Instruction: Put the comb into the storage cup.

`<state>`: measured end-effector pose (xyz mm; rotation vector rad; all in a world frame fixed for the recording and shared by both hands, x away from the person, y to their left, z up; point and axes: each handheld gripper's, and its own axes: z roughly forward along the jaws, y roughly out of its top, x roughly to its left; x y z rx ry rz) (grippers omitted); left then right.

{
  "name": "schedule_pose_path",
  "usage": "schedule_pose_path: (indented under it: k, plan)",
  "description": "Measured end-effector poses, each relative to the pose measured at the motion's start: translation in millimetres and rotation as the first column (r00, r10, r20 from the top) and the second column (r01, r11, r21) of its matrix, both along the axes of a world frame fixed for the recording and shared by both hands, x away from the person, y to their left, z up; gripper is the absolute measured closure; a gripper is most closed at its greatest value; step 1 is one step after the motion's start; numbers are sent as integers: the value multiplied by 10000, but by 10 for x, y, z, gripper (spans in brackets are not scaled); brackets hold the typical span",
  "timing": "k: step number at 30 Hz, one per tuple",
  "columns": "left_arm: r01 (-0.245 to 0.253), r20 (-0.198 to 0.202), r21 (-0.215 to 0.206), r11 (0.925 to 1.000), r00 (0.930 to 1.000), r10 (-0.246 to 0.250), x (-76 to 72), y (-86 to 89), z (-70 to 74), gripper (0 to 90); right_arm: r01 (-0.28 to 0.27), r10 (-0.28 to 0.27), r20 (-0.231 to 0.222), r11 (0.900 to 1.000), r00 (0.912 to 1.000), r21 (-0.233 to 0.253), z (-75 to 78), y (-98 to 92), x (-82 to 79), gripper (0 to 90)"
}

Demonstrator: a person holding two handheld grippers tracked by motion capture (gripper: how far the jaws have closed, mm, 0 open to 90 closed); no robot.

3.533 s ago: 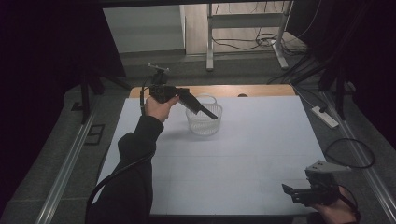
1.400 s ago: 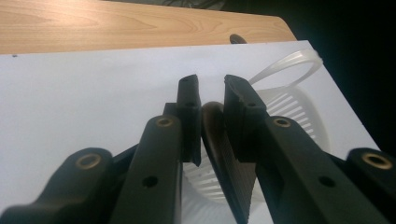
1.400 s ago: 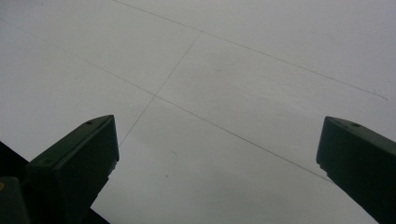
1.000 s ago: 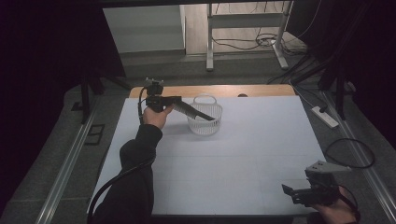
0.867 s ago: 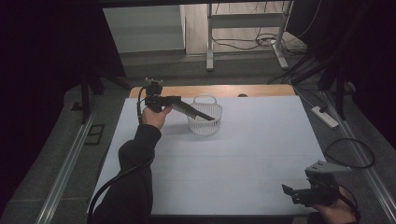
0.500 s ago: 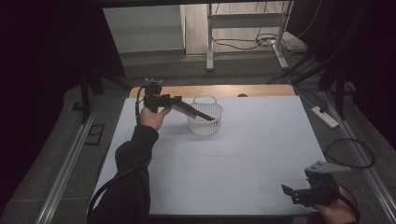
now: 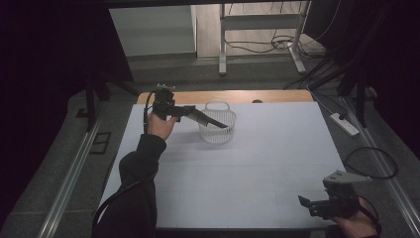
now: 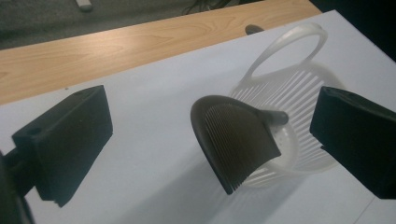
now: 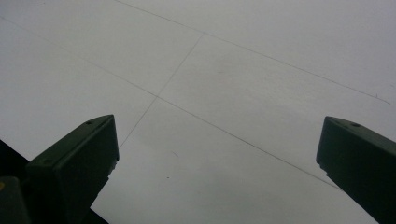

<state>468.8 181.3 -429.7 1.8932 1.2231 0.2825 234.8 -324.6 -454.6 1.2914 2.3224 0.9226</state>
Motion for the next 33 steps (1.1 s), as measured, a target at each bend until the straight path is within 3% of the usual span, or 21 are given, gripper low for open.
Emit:
schedule_pose_path:
  k: [8, 13, 23, 27, 33]
  plan:
    - [28, 522, 476, 9989, 9986, -53, -69, 0, 36, 0, -17, 17, -2, 10000, 10000, -11, 0, 6, 4, 0]
    - [85, 570, 574, 9983, 9983, -118, -96, 10, 54, 0, -27, 27, 2, 10000, 10000, -6, 0, 6, 5, 0]
    - [200, 740, 410, 9990, 9970, -230, -184, 56, 72, 0, -22, 22, 35, 10000, 10000, -22, 1, 9, 3, 0]
    - [256, 744, 157, 9995, 9969, -267, -212, 89, 95, 0, 31, -30, 80, 10000, 10000, -40, 3, 11, 0, 0]
    - [321, 819, 216, 9993, 9961, -338, -275, 115, 119, 0, 22, -21, 84, 9999, 10000, -102, 5, 19, 0, 0]
